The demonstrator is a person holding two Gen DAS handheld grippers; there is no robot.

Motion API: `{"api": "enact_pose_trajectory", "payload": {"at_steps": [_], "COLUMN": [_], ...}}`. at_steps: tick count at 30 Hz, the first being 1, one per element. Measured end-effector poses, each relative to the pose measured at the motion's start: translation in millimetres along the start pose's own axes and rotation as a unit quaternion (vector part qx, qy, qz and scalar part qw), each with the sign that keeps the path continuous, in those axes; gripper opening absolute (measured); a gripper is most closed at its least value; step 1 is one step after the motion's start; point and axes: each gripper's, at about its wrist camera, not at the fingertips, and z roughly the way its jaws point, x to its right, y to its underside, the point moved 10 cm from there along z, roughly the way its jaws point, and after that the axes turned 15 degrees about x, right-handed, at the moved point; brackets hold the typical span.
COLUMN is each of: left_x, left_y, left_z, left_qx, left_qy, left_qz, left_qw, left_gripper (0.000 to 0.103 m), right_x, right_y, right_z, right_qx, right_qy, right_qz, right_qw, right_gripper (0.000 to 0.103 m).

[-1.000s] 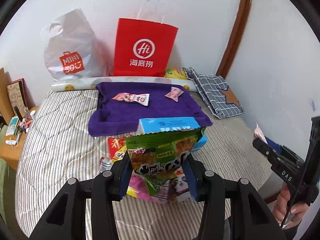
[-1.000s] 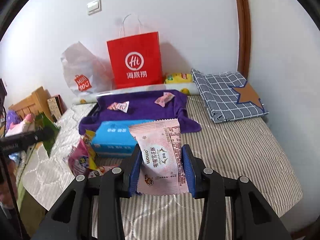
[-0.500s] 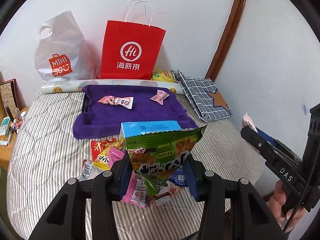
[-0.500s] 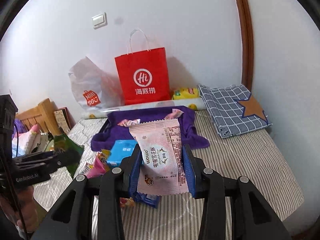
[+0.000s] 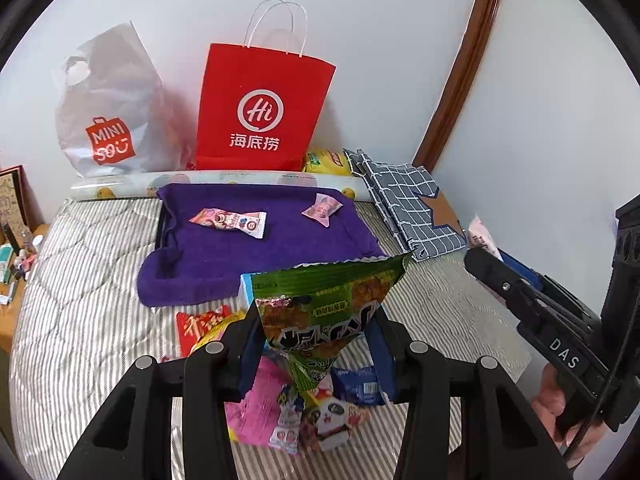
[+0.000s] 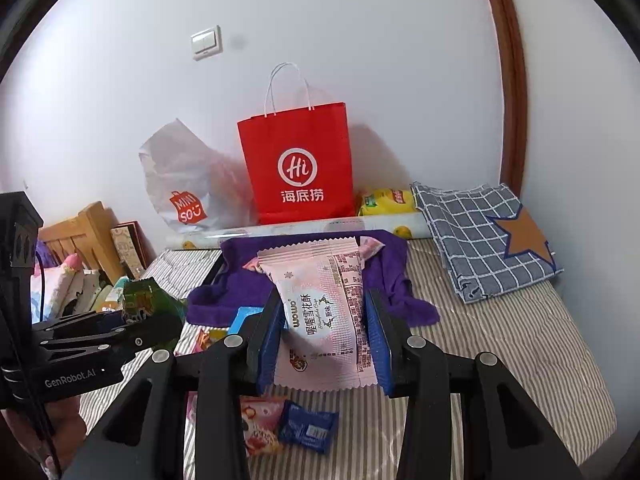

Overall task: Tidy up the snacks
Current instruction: 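Carry the Orion packet and green chip bag with both tools over the purple towel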

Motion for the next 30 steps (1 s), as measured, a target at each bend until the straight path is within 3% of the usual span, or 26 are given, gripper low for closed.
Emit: {"api": "enact_pose_trajectory", "payload": {"at_steps": [7, 30], "left_x": [-10.4, -106.4], "left_y": [-6.6, -43.9], "left_z": [22.8, 112.9], "left_qx": [0.002, 0.004], "left_qy": [-0.004, -0.083], "left_qz": [0.002, -0.009], "left_qw": [1.0, 0.9965], "left_gripper": [0.045, 0.045], "right_x": [5.7, 33.6], "right_y": [-0.1, -13.5], "right_z": [26.8, 156.7], "right_qx": [-0.005, -0.03], "right_qy": [0.003, 0.012], "right_qz": [0.002, 0.001], "right_qw": [1.0, 0.999], "right_gripper": [0.04, 0.04]}}
